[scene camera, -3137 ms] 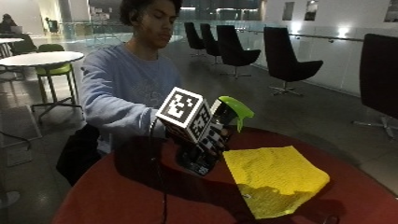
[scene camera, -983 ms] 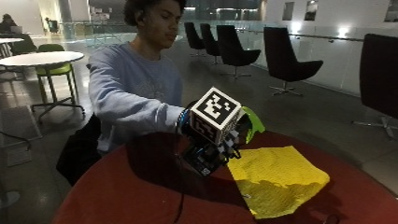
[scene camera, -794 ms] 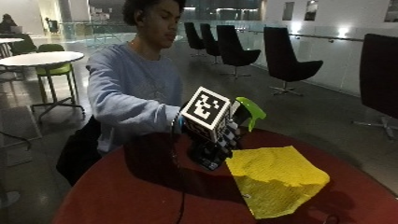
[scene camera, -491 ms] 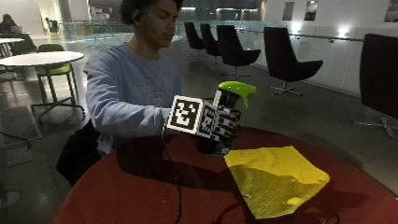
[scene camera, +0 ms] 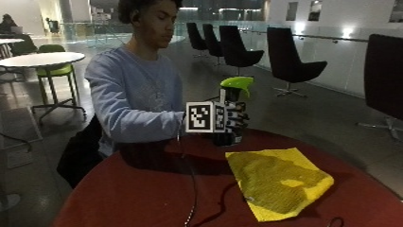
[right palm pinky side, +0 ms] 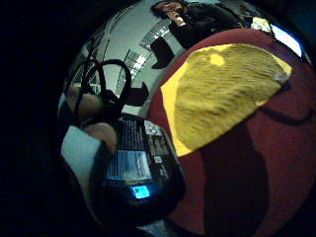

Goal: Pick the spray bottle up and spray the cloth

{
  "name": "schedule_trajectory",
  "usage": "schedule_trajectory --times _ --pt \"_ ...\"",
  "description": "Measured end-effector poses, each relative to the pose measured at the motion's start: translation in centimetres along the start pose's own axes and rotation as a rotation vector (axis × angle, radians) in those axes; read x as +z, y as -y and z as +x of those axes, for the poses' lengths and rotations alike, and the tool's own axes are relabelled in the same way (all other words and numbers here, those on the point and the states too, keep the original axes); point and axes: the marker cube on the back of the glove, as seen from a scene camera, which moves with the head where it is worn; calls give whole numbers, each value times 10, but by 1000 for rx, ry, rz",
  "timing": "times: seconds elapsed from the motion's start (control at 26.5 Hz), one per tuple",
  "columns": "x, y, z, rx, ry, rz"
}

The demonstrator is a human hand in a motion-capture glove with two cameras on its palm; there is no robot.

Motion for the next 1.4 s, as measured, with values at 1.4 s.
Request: schedule_trajectory --times 1.4 --pt "107 -35 6 -163 -79 -195"
